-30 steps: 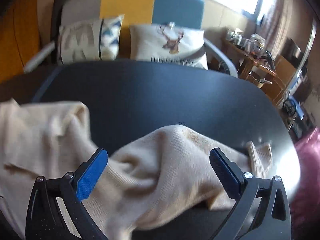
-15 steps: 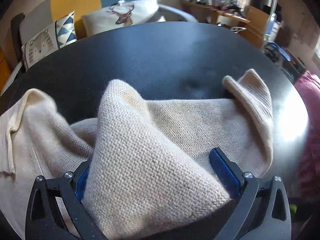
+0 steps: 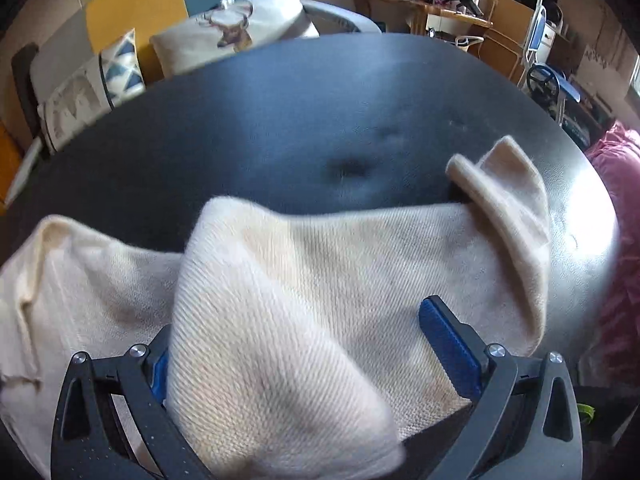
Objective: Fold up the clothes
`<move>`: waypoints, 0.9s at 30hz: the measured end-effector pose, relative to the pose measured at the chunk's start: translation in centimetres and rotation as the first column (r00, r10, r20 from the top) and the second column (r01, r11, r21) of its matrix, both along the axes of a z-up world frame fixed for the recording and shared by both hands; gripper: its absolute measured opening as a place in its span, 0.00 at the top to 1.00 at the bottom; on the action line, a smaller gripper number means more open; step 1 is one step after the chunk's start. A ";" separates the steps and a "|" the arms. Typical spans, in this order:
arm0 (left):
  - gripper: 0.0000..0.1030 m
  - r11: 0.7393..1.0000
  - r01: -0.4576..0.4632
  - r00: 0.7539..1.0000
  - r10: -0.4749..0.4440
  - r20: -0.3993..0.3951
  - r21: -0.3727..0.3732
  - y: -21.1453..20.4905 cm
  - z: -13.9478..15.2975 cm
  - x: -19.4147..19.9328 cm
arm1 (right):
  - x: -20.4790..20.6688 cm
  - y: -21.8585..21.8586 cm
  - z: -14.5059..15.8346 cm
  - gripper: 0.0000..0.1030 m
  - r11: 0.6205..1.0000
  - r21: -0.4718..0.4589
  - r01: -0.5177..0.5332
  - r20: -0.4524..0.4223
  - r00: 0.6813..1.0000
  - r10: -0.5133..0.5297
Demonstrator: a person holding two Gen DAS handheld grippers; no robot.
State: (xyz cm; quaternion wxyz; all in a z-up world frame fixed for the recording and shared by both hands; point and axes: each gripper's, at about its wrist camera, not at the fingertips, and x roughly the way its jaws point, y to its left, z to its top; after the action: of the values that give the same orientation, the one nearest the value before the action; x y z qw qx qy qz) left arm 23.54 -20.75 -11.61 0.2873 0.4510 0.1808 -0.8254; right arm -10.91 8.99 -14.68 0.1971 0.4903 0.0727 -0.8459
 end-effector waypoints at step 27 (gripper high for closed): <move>0.36 0.993 -0.112 0.993 0.111 0.032 0.038 -3.4 0.6 -0.1 | 2.8 3.9 1.2 0.00 0.999 0.004 0.051 -0.077 0.996 -0.051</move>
State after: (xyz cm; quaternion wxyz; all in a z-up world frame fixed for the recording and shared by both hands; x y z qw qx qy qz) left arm 23.44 -24.13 -11.05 0.3266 0.4579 0.2176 -0.7977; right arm -8.12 12.86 -13.51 0.1709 0.4598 0.0703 -0.8686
